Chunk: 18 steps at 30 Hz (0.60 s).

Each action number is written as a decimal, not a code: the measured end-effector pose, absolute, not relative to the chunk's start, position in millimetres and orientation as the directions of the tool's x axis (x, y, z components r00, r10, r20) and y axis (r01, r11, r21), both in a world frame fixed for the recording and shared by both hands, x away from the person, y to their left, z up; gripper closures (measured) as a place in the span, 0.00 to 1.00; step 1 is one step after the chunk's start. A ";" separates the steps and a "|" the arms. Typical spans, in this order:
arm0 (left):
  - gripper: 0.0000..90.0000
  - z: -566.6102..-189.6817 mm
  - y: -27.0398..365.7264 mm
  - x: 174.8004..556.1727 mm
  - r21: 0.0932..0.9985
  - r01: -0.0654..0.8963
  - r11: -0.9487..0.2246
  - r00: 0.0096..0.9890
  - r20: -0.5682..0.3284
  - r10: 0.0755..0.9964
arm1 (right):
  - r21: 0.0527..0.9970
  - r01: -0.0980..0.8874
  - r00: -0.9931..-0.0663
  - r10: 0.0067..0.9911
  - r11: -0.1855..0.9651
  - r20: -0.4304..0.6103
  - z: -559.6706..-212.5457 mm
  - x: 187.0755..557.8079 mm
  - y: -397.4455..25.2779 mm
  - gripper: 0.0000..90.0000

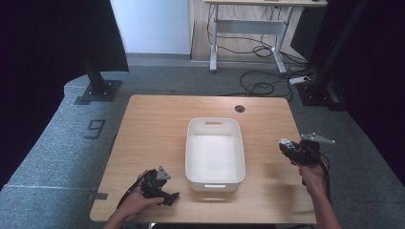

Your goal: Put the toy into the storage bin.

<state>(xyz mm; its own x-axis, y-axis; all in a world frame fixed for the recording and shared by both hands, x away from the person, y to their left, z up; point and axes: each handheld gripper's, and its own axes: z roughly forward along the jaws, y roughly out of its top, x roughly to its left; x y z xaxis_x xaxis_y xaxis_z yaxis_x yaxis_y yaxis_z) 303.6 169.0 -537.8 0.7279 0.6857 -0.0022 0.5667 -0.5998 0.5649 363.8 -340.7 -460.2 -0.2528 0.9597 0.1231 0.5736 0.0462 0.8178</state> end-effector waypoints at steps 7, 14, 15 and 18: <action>0.05 -537.8 168.9 303.6 0.565 0.566 -0.600 0.728 -0.002 0.685 | 0.820 0.570 -0.260 0.958 0.050 0.123 -457.6 362.6 -337.4 0.56; 0.05 -537.8 168.9 303.6 0.565 0.566 -0.600 0.728 -0.002 0.685 | 0.823 0.565 -0.271 0.955 0.058 0.118 -455.0 361.4 -333.0 0.56; 0.05 -537.8 168.9 303.6 0.565 0.566 -0.600 0.729 -0.002 0.685 | 0.824 0.563 -0.275 0.954 0.061 0.118 -454.3 361.1 -331.7 0.56; 0.05 -537.9 168.7 303.5 0.566 0.566 -0.600 0.729 -0.003 0.685 | 0.825 0.562 -0.279 0.953 0.063 0.117 -453.4 360.8 -330.5 0.56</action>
<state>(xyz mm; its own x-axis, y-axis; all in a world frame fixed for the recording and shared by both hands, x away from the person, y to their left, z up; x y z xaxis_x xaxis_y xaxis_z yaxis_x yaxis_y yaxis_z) 303.5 168.7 -537.9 0.7287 0.6848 -0.0028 0.5659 -0.5999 0.5655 360.8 -330.5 -453.4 -0.2788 0.9532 0.1171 0.5622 0.0632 0.8246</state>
